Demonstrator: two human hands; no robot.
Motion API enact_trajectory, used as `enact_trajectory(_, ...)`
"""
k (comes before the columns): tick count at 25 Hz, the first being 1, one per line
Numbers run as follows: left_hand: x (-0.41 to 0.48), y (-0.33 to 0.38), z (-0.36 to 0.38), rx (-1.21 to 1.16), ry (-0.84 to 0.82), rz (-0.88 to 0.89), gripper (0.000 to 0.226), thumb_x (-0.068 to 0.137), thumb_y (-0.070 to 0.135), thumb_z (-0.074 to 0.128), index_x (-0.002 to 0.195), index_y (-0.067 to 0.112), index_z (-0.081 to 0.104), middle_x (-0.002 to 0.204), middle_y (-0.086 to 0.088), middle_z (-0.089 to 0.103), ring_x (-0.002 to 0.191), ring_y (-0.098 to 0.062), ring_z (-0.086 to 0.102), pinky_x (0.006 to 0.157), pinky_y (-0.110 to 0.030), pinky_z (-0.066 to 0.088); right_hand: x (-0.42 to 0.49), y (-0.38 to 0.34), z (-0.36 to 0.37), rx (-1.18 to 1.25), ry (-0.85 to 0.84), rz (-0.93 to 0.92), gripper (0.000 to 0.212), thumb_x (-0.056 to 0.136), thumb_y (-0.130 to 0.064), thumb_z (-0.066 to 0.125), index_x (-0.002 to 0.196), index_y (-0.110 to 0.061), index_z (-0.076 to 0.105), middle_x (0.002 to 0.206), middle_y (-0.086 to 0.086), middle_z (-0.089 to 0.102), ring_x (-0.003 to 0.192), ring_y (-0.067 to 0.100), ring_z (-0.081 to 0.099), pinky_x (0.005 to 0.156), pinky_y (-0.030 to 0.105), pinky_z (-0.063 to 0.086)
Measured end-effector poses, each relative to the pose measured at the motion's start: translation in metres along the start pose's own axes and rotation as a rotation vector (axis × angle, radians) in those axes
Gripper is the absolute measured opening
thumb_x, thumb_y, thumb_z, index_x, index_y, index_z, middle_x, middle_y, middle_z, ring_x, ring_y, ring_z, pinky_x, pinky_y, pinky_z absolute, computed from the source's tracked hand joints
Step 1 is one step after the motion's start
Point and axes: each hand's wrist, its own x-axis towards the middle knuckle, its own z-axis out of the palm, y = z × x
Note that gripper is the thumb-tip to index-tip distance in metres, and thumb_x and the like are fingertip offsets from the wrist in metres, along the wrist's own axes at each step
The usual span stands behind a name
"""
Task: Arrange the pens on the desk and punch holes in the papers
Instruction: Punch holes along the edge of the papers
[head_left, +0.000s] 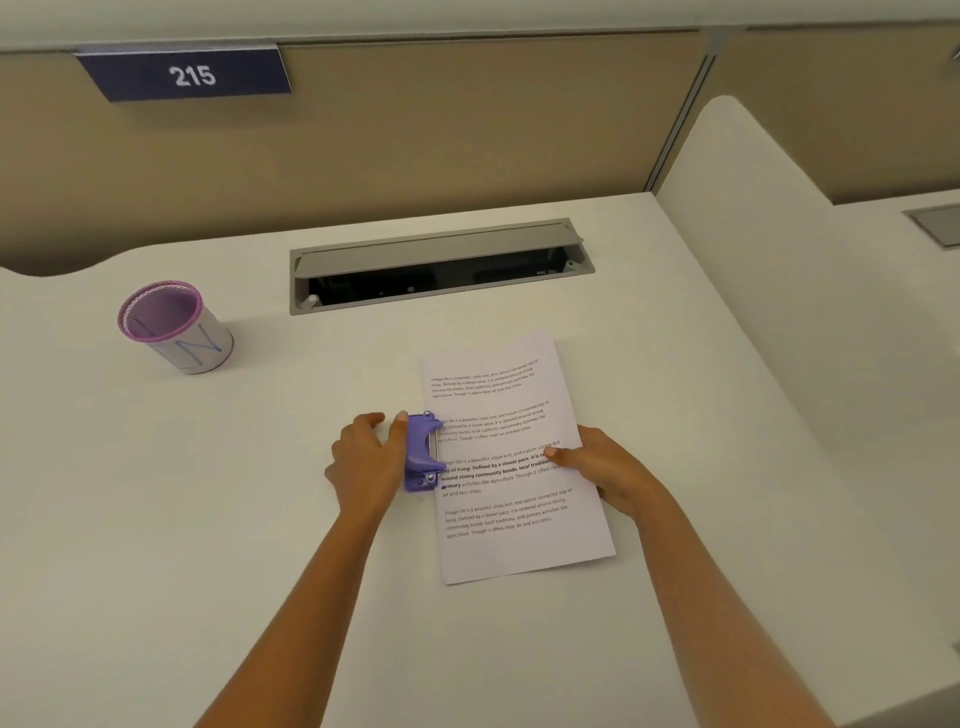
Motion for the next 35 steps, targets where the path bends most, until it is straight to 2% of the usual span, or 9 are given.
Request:
enact_trajectory(2, -0.005, -0.002, -0.005, 0.086, -0.049, -0.020, 0.048, 0.089, 0.057, 0.045, 0.115, 0.020, 0.062, 0.120, -0.001, 0.064, 0.112, -0.026, 0.055, 0.094, -0.044, 0.036, 0.000, -0.001, 0.002, 0.009, 0.007, 0.004, 0.035, 0.093, -0.011, 0.061, 0.128, -0.014, 0.058, 0.117, 0.002, 0.069, 0.105, 0.021, 0.067, 0.094, 0.041, 0.053)
enact_trajectory(5, -0.009, 0.000, -0.008, 0.115, -0.076, -0.034, 0.044, 0.085, 0.060, 0.050, 0.102, 0.024, 0.067, 0.106, 0.004, 0.068, 0.104, -0.024, 0.057, 0.083, -0.038, 0.032, -0.002, 0.000, 0.005, 0.012, 0.015, 0.003, 0.034, 0.093, -0.009, 0.061, 0.127, -0.014, 0.059, 0.117, 0.004, 0.069, 0.105, 0.023, 0.067, 0.094, 0.043, 0.053)
enact_trajectory(9, -0.006, 0.003, -0.009, 0.105, -0.107, -0.066, 0.031, 0.083, 0.058, 0.055, 0.083, 0.029, 0.066, 0.089, 0.006, 0.065, 0.099, -0.025, 0.057, 0.083, -0.039, 0.029, -0.006, -0.001, 0.006, 0.009, 0.028, -0.023, 0.034, 0.093, -0.010, 0.061, 0.126, -0.014, 0.060, 0.115, 0.003, 0.071, 0.103, 0.022, 0.069, 0.091, 0.042, 0.054)
enact_trajectory(13, -0.003, 0.004, -0.006, 0.044, -0.145, -0.096, 0.032, 0.082, 0.054, 0.060, 0.073, 0.024, 0.067, 0.083, 0.003, 0.067, 0.090, -0.025, 0.057, 0.080, -0.038, 0.027, -0.012, 0.000, 0.003, -0.023, 0.052, -0.042, 0.034, 0.093, -0.010, 0.061, 0.127, -0.015, 0.059, 0.118, 0.004, 0.070, 0.104, 0.024, 0.068, 0.094, 0.045, 0.053)
enact_trajectory(21, -0.005, 0.005, -0.008, -0.002, -0.175, -0.123, 0.032, 0.083, 0.051, 0.060, 0.079, 0.020, 0.068, 0.081, 0.004, 0.064, 0.080, -0.023, 0.055, 0.081, -0.038, 0.028, -0.027, -0.005, -0.036, 0.018, 0.156, -0.065, 0.036, 0.091, -0.008, 0.063, 0.126, -0.010, 0.060, 0.121, 0.010, 0.068, 0.107, 0.031, 0.067, 0.099, 0.052, 0.049)
enact_trajectory(25, -0.001, 0.001, -0.009, -0.088, -0.195, -0.108, 0.025, 0.085, 0.044, 0.061, 0.088, 0.020, 0.065, 0.093, 0.001, 0.066, 0.092, -0.025, 0.059, 0.091, -0.042, 0.044, -0.031, -0.012, -0.078, 0.061, 0.208, -0.063, 0.036, 0.090, -0.006, 0.064, 0.126, -0.006, 0.060, 0.120, 0.015, 0.068, 0.104, 0.035, 0.067, 0.097, 0.053, 0.049)
enact_trajectory(29, 0.002, -0.001, -0.010, -0.125, -0.198, -0.091, 0.028, 0.087, 0.040, 0.062, 0.099, 0.014, 0.065, 0.098, -0.002, 0.065, 0.092, -0.023, 0.058, 0.081, -0.037, 0.045, -0.024, -0.019, -0.117, 0.090, 0.233, -0.019, 0.038, 0.089, -0.002, 0.062, 0.127, -0.002, 0.057, 0.122, 0.020, 0.066, 0.108, 0.039, 0.064, 0.099, 0.056, 0.047)
enact_trajectory(35, 0.007, 0.002, -0.007, -0.173, -0.207, -0.111, 0.026, 0.087, 0.037, 0.061, 0.092, 0.012, 0.066, 0.095, -0.003, 0.066, 0.091, -0.024, 0.058, 0.077, -0.034, 0.042, -0.007, -0.029, -0.144, 0.059, 0.186, 0.044, 0.040, 0.089, -0.002, 0.063, 0.128, -0.001, 0.055, 0.124, 0.021, 0.064, 0.111, 0.041, 0.062, 0.100, 0.058, 0.045)
